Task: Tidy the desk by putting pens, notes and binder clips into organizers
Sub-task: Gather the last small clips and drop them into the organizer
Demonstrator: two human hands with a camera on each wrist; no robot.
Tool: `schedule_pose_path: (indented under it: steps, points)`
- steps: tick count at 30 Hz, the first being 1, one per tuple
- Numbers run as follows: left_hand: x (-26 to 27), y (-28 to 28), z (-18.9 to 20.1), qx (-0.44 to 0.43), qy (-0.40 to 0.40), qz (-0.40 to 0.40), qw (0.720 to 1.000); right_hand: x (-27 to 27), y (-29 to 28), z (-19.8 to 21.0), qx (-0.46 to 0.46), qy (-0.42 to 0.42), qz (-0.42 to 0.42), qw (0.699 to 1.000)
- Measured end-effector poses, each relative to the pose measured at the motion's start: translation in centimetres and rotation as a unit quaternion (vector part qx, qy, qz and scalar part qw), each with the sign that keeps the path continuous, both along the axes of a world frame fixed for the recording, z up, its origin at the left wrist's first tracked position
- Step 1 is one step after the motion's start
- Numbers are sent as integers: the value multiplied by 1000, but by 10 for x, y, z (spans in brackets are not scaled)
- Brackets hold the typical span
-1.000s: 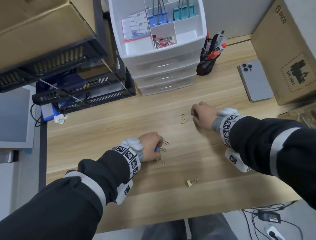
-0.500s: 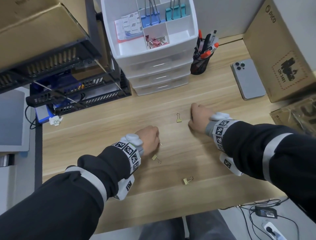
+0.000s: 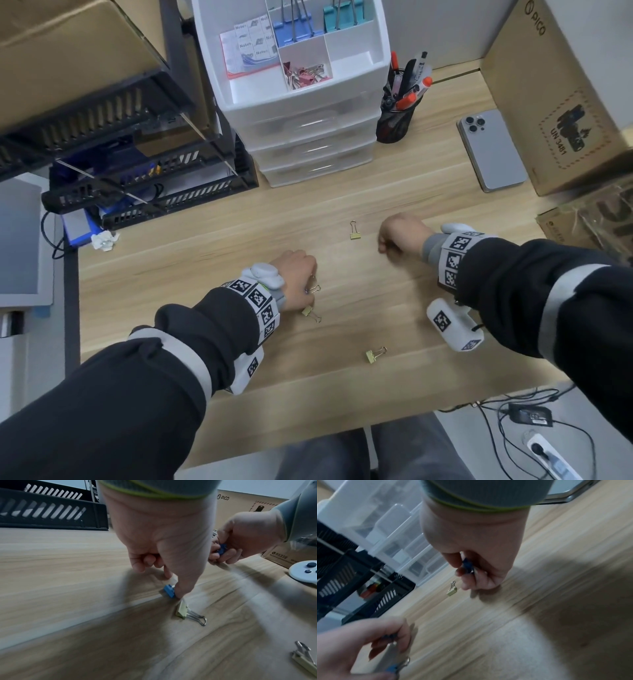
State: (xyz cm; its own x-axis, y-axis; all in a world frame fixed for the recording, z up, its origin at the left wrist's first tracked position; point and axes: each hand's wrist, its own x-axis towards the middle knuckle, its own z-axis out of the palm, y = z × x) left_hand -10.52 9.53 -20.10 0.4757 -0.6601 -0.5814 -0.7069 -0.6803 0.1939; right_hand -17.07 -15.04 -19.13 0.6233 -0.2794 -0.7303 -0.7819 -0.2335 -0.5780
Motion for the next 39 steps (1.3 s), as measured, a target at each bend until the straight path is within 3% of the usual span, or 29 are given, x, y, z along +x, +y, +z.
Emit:
schedule_pose_path:
  steps: [2,6,11,17,31,36,39]
  points:
    - [1,1,1,-3,-9,-3,1000,-1,4,1,65,-4,-34,997]
    - [-2,1,0,-8,-10,2,1000,-1,6,-9,82,-33,-54,995]
    - [1,7,-6,-15,-20,21,999,4,12,-16,-12,-64,-19,998]
    - [-3,16,-9,-48,-46,30,997,12,20,-16,-79,-82,-36,993]
    - [6,15,-14,9,-18,42,999,13,34,-8,-90,-70,-2,993]
    - [3,10,-4,-54,-1,133,990,13,39,1,-67,-70,-12,995]
    - [8,6,7,-100,95,258,956,18,46,11,36,-37,-54,997]
